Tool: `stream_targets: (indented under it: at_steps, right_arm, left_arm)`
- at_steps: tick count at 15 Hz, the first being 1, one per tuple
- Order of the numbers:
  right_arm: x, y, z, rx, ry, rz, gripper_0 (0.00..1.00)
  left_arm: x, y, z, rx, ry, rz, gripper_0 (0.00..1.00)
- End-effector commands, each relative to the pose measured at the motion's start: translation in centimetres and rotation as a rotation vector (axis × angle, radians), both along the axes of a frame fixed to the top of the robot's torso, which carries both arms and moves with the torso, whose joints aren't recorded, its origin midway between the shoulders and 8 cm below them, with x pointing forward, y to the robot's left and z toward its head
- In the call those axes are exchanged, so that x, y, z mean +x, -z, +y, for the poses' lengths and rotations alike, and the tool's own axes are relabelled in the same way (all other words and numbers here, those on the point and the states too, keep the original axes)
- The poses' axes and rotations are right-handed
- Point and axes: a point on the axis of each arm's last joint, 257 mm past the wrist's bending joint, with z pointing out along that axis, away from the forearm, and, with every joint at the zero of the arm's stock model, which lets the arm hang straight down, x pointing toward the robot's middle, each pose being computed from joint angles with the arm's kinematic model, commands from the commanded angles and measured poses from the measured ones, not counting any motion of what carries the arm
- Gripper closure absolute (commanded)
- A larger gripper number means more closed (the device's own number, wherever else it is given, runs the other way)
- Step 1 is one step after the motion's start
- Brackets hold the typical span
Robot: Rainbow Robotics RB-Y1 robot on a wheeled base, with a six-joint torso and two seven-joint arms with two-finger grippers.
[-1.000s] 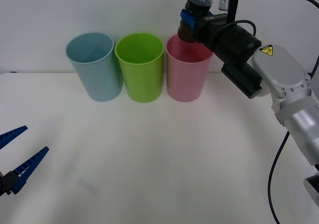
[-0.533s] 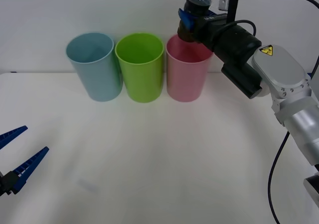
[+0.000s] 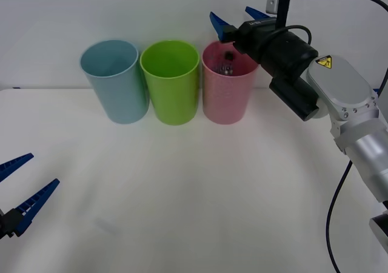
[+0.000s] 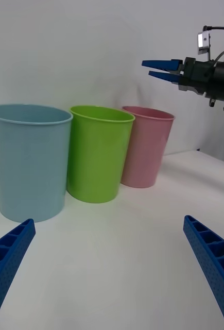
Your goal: Grasp the object on the table and drop it into the matching bin: aluminum can to the light blue bin, PET bottle to the pink bin.
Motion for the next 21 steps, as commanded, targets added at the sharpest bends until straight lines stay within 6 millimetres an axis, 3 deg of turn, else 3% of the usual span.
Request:
stream_targets:
  at_steps: [1,8,16,21]
  right_arm:
    - [-1.0,0.4,-0.2,-0.004,-0.012,-0.005,0.00]
    - [-8.3,2.0,-1.2,-0.039,-0.076,-0.052,0.00]
    - [-19.5,7.5,-2.9,-0.123,-0.211,0.001,0.00]
    - [-24.7,11.2,-4.3,-0.172,-0.259,0.059,0.00]
  left_arm:
    - [0.0,0.0,0.0,0.000,0.000,0.000,0.00]
    - [0.0,0.0,0.0,0.000,0.000,0.000,0.00]
    - [0.0,0.0,0.0,0.000,0.000,0.000,0.00]
    - [0.0,0.0,0.0,0.000,0.000,0.000,0.00]
